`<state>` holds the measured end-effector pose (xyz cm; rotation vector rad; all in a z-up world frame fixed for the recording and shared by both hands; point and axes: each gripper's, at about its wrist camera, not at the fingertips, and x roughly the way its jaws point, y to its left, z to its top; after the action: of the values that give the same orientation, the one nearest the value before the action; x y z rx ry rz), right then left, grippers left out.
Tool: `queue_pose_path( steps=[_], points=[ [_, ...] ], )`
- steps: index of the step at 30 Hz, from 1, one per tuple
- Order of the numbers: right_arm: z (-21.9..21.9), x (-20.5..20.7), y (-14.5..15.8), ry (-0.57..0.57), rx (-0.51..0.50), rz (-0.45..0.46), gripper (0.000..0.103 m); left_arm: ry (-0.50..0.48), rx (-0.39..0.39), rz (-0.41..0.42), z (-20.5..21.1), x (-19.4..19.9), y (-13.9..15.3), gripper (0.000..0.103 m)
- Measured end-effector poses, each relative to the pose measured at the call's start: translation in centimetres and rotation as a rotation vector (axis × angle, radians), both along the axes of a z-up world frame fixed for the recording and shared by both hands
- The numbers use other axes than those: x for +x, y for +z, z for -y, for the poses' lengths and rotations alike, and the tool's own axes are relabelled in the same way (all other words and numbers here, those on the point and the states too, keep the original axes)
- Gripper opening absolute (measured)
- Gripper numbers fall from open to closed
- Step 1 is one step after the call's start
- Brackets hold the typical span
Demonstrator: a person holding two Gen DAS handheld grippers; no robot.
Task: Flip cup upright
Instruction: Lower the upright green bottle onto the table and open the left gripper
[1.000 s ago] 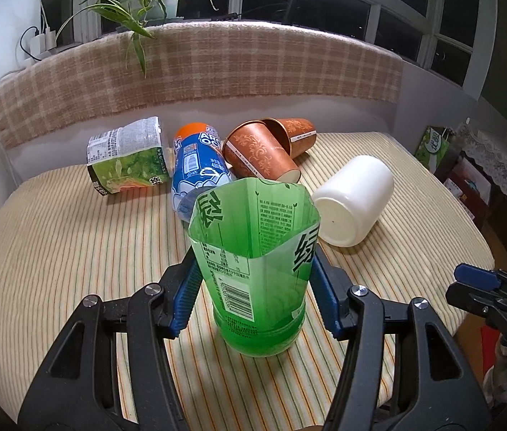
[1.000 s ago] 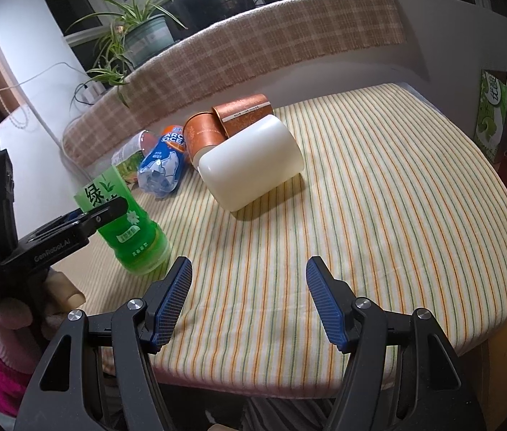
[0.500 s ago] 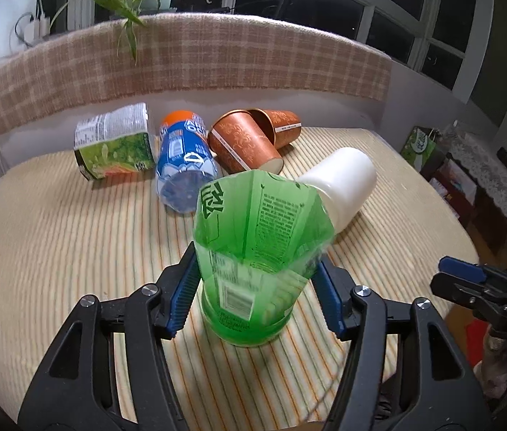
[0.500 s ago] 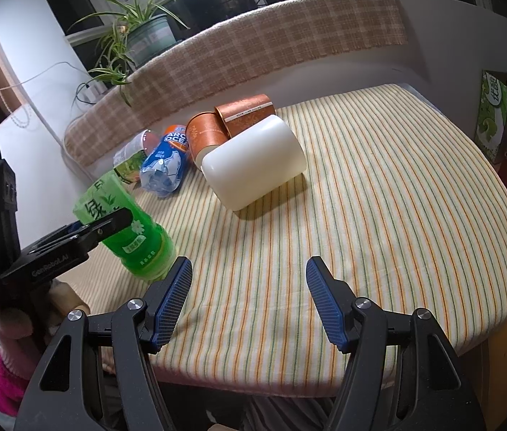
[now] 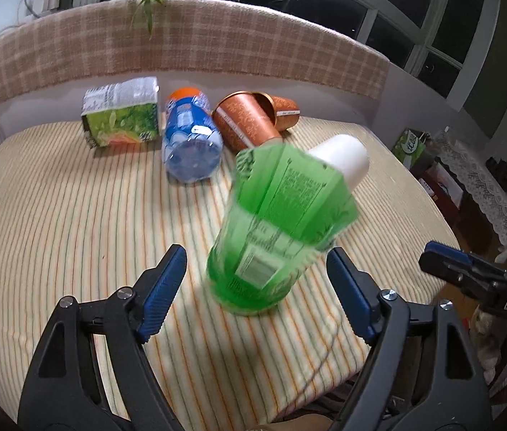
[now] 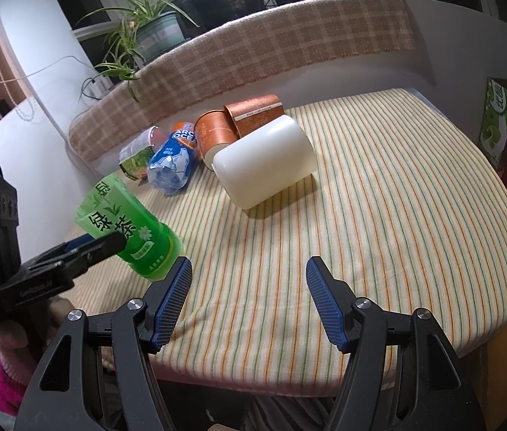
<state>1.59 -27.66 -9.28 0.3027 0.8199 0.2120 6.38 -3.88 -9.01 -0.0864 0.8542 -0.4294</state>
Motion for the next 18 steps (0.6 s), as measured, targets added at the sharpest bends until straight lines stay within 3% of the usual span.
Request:
queue_pose_path(
  steps=[6, 9, 13, 16, 18],
  points=[
    [-0.8, -0.1, 1.1, 0.013, -0.045, 0.05, 0.066, 0.038, -0.001, -0.016, -1.9, -1.7, -0.3, 0.083],
    [-1.3, -0.3, 1.9, 0.018, -0.08, 0.097, 0.066, 0.087, 0.008, 0.025, -3.0, -2.6, 0.6, 0.083],
    [-2.4, -0.7, 3.3, 0.021, -0.141, 0.178, 0.066, 0.181, 0.028, 0.153, -4.2, -4.4, 3.2, 0.083],
    [-3.1, -1.2, 4.3, 0.019, -0.181, 0.243, 0.076, 0.242, 0.034, 0.26, -4.8, -5.6, 5.4, 0.093],
    [-3.5, -1.7, 5.0, 0.01, -0.21, 0.292, 0.077, 0.271, 0.044, 0.329, -4.8, -6.5, 6.6, 0.098]
  ],
)
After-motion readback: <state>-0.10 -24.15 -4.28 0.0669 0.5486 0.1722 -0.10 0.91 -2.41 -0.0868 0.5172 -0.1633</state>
